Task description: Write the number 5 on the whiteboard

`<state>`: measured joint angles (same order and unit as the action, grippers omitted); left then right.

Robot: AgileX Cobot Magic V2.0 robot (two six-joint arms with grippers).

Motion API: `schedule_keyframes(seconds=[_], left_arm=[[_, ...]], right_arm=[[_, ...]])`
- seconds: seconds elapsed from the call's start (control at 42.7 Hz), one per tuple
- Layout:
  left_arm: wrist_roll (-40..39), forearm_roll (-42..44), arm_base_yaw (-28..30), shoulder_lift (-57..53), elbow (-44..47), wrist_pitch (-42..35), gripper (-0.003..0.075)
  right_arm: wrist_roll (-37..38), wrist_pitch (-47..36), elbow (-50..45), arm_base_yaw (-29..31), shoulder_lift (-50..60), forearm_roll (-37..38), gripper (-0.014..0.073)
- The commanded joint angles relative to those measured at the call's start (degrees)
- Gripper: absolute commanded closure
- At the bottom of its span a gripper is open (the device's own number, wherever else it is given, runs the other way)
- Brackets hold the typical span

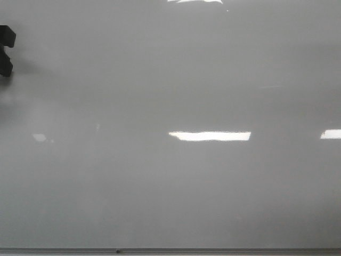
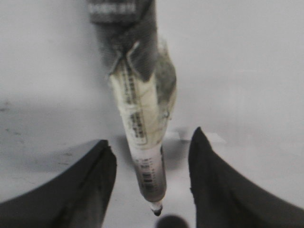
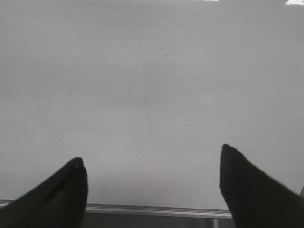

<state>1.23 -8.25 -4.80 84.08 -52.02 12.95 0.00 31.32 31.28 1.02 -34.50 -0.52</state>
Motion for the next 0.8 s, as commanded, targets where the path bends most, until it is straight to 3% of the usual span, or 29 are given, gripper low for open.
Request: schedule_keyframes(seconds=[0.0, 0.164, 0.234, 0.492, 0.774], left_arm=[[-0.4, 0.0, -0.5, -1.6, -2.0, -3.9, 0.0540], [-0.4, 0.3, -0.5, -1.9, -2.0, -3.1, 0.0685], [-0.4, 0.7, -0.3, -2.9, -2.7, 2.0, 0.0740], [0.5, 0.7, -0.5, -8.4, -7.4, 21.8, 0.0741], [15.9, -1.8, -7.5, -10.2, -17.2, 47.3, 0.0741]], right_arm=[[-0.7, -3.7, 1.6, 0.0, -0.4, 0.5, 0.0000], [-0.7, -3.8, 1.6, 0.0, -0.4, 0.5, 0.0000], [-0.7, -3.8, 1.6, 0.0, -0.4, 0.5, 0.0000], [-0.5, -0.7, 3.9, 0.0, -0.4, -0.9, 0.0000], [-0.6, 8.5, 11.0, 0.0, -4.5, -2.3, 0.0000]])
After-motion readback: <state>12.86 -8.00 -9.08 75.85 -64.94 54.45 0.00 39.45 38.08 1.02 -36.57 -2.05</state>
